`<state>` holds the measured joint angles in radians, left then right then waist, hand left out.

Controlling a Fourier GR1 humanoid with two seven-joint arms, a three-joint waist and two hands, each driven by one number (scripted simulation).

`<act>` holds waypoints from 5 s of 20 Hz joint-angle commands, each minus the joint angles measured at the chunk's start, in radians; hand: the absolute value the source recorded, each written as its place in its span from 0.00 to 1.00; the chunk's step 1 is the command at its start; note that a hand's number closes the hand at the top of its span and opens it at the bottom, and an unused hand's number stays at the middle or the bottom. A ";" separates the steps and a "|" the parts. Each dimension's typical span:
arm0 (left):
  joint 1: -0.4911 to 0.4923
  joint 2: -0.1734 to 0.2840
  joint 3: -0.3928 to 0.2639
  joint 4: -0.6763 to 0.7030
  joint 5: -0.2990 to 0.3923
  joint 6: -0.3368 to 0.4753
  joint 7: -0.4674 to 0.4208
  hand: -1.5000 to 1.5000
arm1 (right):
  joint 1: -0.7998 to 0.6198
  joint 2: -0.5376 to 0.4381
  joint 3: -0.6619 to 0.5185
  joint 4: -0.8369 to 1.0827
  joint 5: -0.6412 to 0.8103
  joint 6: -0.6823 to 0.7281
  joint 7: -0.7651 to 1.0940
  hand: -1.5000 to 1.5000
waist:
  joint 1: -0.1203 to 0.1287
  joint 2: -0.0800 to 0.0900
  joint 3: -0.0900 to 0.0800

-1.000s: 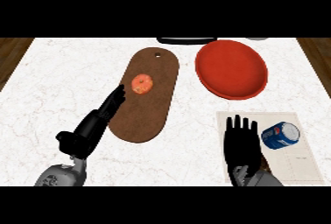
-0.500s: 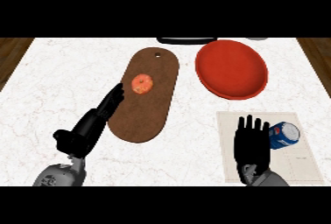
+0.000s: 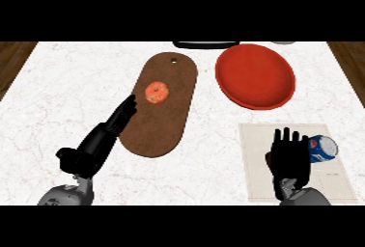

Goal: Pick the sweet potato from the placemat and place it in the bowl

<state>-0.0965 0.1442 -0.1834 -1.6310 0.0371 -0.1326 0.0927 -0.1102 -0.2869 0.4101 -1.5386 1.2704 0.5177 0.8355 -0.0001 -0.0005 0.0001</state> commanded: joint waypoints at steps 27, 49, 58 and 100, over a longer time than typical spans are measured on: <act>-0.068 -0.080 -0.008 0.045 -0.053 -0.042 0.001 0.50 | -0.678 0.286 -0.017 0.602 -0.227 -0.439 0.093 1.00 | 0.088 0.016 0.001; -0.031 -0.051 0.061 0.068 -0.036 -0.059 -0.037 0.50 | -1.009 0.184 -0.236 0.908 -0.119 -0.940 0.050 1.00 | 0.022 0.007 0.000; -0.029 -0.061 0.030 -0.005 -0.041 -0.070 0.035 0.50 | -1.008 0.056 -0.308 1.128 -0.082 -1.067 -0.085 1.00 | 0.037 0.012 0.001; -0.020 -0.051 0.108 0.083 -0.051 -0.074 -0.052 0.50 | -0.251 -0.144 -0.933 0.479 -0.975 -0.934 -0.805 0.00 | -0.030 -0.005 -0.001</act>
<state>-0.0998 0.0822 -0.0996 -1.6075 -0.0230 -0.1871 0.0889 -0.5211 -0.4172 -0.4907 -0.9231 0.3784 -0.5042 0.0723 -0.0265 -0.0082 -0.0006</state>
